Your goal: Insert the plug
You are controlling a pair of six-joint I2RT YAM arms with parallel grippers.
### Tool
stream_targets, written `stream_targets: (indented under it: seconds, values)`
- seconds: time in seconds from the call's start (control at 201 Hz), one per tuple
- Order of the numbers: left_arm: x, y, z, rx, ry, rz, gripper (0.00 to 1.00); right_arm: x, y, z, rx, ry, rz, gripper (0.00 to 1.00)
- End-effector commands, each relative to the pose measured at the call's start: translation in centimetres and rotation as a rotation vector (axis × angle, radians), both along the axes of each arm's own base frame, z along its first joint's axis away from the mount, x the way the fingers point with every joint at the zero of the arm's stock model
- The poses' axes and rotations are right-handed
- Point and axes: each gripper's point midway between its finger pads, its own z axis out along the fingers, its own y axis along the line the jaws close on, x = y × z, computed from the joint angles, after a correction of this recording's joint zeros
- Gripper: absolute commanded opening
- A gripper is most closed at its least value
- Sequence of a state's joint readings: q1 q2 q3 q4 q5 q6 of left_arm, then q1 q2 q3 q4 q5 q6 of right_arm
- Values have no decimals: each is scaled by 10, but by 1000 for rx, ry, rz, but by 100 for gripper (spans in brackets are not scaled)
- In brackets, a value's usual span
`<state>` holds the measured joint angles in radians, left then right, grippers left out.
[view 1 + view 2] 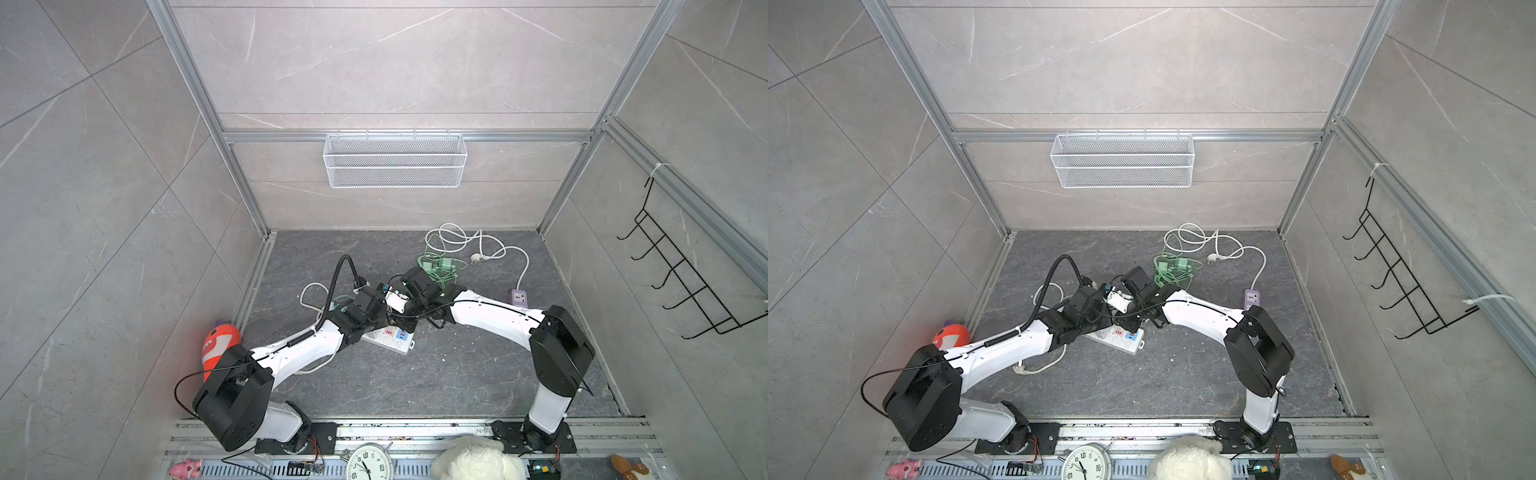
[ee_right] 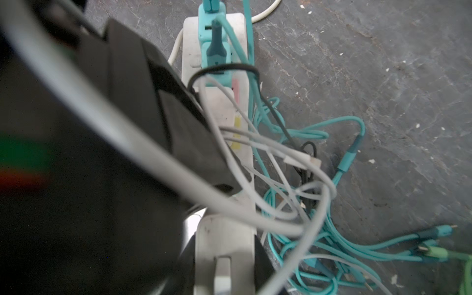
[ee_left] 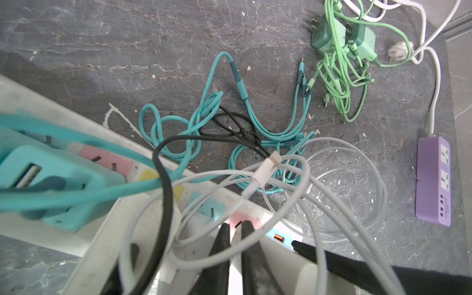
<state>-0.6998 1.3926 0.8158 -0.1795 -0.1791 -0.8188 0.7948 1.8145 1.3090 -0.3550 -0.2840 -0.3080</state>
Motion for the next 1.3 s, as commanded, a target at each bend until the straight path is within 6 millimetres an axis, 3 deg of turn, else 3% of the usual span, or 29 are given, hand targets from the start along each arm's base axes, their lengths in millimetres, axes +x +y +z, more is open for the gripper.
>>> stream_targets:
  seconds: [0.0,0.508,0.807,1.075,1.294]
  values:
    - [0,3,10,-20,-29,-3,19,-15,6,-2,6,21,42,0]
    - [-10,-3,11,-48,-20,-50,25,-29,3,-20,-5,63,37,0]
    - [-27,-9,14,-52,6,-99,28,-35,7,-21,7,79,50,0]
    - [-47,-6,4,-28,68,-135,29,-28,10,-31,-33,63,50,0]
    - [-58,2,12,-23,57,-169,29,-24,6,-37,-61,37,36,0]
